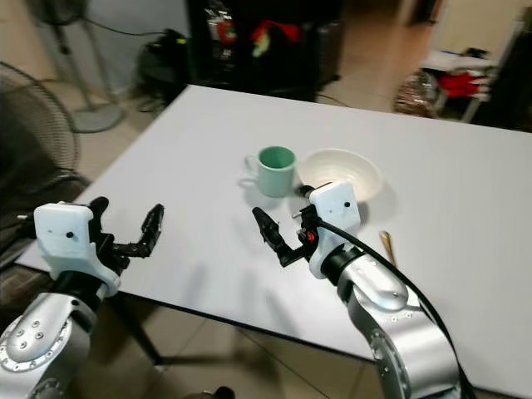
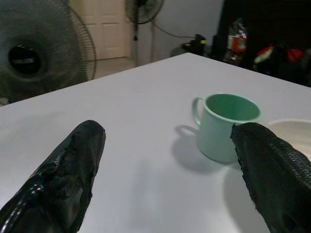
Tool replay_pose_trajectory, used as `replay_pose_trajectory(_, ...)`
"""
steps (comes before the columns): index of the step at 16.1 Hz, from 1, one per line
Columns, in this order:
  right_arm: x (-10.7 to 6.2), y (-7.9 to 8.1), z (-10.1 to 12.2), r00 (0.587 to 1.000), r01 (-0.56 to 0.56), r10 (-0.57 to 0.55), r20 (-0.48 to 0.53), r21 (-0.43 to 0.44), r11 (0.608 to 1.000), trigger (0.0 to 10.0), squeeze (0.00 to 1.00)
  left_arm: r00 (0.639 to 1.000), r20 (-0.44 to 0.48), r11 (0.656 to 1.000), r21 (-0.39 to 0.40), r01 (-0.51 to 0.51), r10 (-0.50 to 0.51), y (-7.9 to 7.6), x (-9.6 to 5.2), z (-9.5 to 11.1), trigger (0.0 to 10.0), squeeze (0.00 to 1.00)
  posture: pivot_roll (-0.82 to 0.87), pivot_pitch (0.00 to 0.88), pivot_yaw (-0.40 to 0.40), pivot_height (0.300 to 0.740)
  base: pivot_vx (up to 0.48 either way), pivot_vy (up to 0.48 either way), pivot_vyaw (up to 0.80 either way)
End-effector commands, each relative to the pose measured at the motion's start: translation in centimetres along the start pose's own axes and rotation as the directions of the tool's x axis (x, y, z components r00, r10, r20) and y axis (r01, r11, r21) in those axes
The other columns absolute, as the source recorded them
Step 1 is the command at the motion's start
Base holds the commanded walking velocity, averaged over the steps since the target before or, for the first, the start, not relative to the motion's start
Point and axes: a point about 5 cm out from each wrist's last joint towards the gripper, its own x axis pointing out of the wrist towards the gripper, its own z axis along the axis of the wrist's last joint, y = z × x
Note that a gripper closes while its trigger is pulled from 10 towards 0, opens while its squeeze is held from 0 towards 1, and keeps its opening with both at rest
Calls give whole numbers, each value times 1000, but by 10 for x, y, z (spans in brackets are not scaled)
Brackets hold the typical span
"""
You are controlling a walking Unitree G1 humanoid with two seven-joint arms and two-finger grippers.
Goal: Setting the table
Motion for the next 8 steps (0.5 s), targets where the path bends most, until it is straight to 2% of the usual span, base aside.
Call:
replay_pose_trajectory(1,1,1,3,1000,-24,24,19,1,1000,10000,1000,1000,6,1000,8,-14,14,2,-1,2,10000,0,-6,0,-9,740,0,0,800)
replay_pose_trajectory(8,0,0,2,999,-33,33,16,-1,999,10000,1000,1000,-11,1000,23,-21,21,4,-4,-2,10000,0,-4,0,-20,740,0,0,800)
